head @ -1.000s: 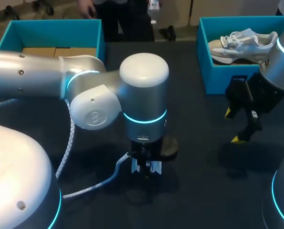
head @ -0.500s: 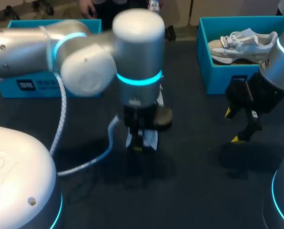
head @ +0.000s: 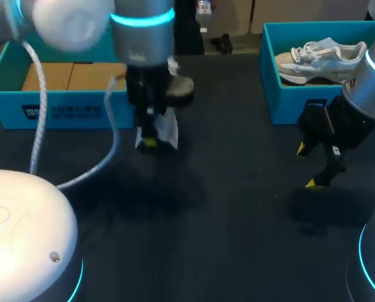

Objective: Take the shoe out of the shoebox, open the shoe tongue, remove and reinsert the insole, then place the shoe into the shoebox

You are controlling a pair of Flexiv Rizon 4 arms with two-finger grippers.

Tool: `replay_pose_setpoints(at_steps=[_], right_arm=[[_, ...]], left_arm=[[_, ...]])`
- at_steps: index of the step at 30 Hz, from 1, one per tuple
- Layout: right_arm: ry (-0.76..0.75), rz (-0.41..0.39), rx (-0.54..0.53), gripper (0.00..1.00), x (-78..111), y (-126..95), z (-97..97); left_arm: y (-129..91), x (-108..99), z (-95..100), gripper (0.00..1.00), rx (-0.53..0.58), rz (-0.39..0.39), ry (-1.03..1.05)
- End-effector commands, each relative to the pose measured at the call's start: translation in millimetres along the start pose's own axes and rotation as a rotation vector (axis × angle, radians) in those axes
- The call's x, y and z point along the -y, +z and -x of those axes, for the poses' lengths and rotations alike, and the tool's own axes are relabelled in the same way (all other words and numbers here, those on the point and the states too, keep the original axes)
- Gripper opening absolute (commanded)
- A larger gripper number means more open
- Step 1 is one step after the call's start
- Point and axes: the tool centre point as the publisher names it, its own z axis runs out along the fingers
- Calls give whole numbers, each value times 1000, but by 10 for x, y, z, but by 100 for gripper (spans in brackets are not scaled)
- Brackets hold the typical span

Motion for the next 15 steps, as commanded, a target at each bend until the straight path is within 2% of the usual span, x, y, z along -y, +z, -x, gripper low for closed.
replay_pose_setpoints(at_steps=[1,10,15], right_arm=[[0,-3,1,100,-3,9,-2],[0,-3,1,100,-3,9,-2],[0,-3,1,100,-3,9,-2]], left_arm=[[-172,-84,17,0,-6,-8,2],[-172,-84,17,0,-6,-8,2],[-509,-210,183,0,30,-22,-18]])
